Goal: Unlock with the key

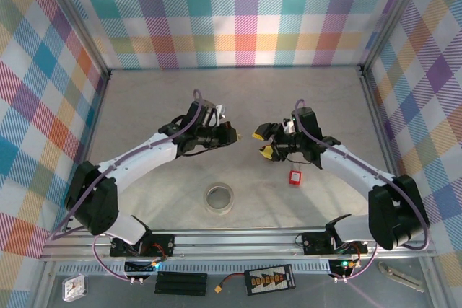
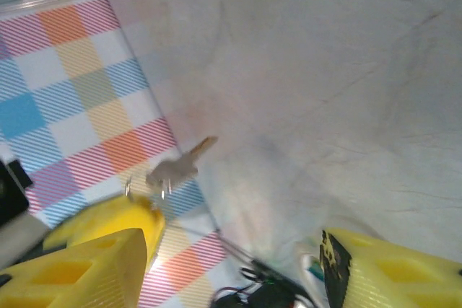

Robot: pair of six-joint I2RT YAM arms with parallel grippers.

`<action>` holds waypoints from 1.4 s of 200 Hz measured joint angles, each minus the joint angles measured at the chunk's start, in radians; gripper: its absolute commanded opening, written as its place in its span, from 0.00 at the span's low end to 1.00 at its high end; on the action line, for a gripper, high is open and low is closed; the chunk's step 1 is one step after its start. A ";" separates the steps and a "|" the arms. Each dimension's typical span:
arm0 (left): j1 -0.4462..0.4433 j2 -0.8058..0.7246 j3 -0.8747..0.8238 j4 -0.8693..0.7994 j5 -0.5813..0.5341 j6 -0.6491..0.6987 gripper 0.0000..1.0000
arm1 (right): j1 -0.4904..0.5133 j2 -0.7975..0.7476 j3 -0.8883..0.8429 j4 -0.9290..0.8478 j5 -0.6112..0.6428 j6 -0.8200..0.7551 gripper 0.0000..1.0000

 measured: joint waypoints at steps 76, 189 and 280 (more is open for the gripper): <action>-0.122 -0.005 -0.085 0.280 -0.055 -0.059 0.00 | 0.000 0.038 -0.040 0.230 -0.024 0.230 0.69; -0.161 -0.024 -0.188 0.468 -0.071 -0.101 0.00 | 0.000 0.072 -0.092 0.403 -0.024 0.348 0.52; -0.160 -0.060 -0.223 0.498 -0.068 -0.110 0.00 | -0.003 0.072 -0.125 0.438 -0.035 0.354 0.29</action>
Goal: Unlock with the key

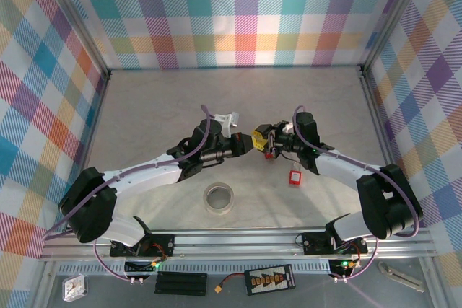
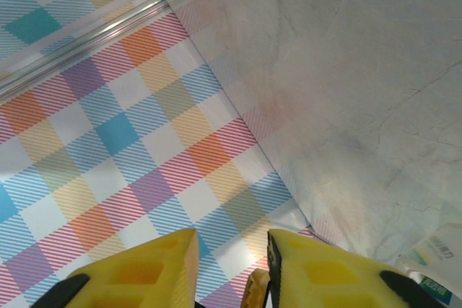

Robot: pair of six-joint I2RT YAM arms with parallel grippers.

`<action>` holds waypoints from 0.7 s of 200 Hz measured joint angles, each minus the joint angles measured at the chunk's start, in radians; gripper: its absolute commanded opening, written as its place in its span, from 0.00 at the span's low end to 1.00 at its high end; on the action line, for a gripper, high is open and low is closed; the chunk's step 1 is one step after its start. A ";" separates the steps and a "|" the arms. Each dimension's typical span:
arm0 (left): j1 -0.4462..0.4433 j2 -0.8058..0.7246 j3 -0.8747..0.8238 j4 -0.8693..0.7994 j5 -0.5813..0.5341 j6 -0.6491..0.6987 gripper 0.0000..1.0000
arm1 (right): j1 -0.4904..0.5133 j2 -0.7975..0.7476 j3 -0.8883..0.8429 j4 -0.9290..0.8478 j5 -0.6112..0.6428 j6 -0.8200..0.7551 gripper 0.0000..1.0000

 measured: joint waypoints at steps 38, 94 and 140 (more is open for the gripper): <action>0.000 -0.002 -0.004 0.000 0.000 0.000 0.00 | -0.005 0.000 -0.006 0.002 -0.007 0.000 0.21; 0.008 -0.013 -0.046 0.008 0.000 -0.005 0.00 | -0.006 0.000 -0.006 0.015 -0.016 -0.005 0.07; 0.029 -0.044 -0.082 0.022 0.005 -0.008 0.00 | -0.006 0.000 -0.006 0.007 -0.026 -0.027 0.00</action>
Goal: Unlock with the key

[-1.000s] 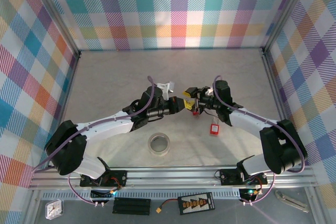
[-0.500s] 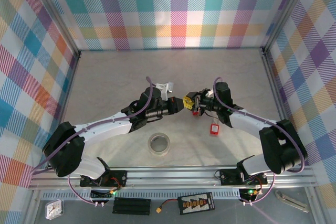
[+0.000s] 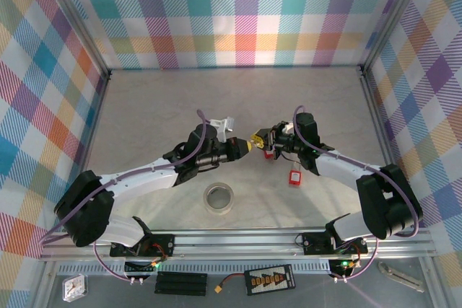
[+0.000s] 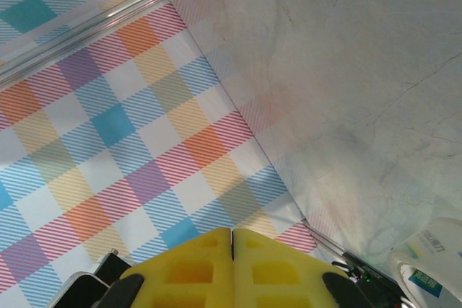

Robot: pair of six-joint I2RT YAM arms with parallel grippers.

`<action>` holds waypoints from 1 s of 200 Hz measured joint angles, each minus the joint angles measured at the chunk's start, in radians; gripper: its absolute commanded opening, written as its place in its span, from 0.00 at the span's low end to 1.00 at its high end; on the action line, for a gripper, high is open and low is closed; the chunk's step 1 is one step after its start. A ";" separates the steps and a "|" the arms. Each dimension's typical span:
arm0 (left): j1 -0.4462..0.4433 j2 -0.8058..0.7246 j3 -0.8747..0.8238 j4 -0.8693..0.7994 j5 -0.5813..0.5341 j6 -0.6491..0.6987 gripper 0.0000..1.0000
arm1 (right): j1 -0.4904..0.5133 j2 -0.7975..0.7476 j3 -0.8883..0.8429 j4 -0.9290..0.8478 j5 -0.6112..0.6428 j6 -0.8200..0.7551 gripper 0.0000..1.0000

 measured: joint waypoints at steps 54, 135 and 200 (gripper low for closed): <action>0.035 -0.037 -0.032 -0.003 -0.002 0.000 0.00 | 0.000 -0.029 0.000 -0.080 0.003 -0.065 0.00; 0.018 0.015 -0.075 0.233 0.019 -0.235 0.57 | 0.003 -0.119 0.074 -0.319 0.104 -0.296 0.00; 0.012 -0.096 -0.021 -0.103 -0.125 -0.185 0.59 | 0.240 -0.118 0.315 -0.829 0.582 -0.646 0.00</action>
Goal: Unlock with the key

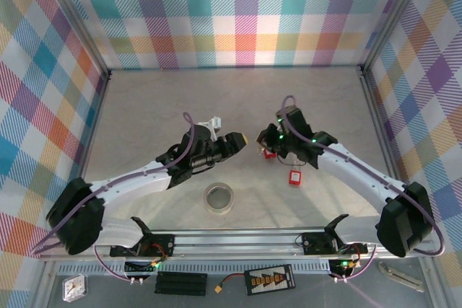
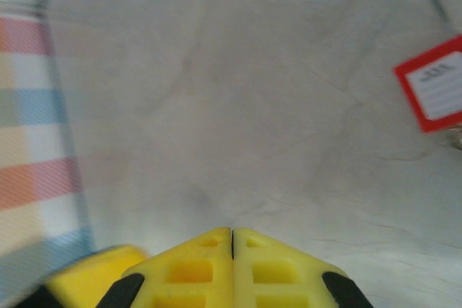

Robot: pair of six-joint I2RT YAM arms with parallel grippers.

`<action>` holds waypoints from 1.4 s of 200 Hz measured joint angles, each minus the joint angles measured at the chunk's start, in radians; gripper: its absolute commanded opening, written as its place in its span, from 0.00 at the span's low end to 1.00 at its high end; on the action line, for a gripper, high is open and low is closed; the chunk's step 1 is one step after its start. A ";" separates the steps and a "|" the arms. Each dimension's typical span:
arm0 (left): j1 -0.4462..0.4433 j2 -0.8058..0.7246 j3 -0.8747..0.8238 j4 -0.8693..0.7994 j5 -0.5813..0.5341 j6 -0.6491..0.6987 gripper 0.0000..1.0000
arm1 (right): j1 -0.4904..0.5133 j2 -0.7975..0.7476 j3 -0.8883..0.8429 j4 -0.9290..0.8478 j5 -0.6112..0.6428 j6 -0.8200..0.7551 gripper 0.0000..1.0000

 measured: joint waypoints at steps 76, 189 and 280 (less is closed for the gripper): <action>0.032 -0.151 0.011 -0.284 -0.122 0.111 0.59 | 0.195 0.278 -0.039 -0.166 0.336 -0.023 0.00; 0.035 -0.208 0.001 -0.372 -0.155 0.143 0.60 | 0.227 0.352 -0.077 -0.155 0.431 0.037 0.14; 0.036 -0.209 -0.006 -0.385 -0.154 0.162 0.61 | 0.226 0.357 -0.074 -0.156 0.410 0.037 0.16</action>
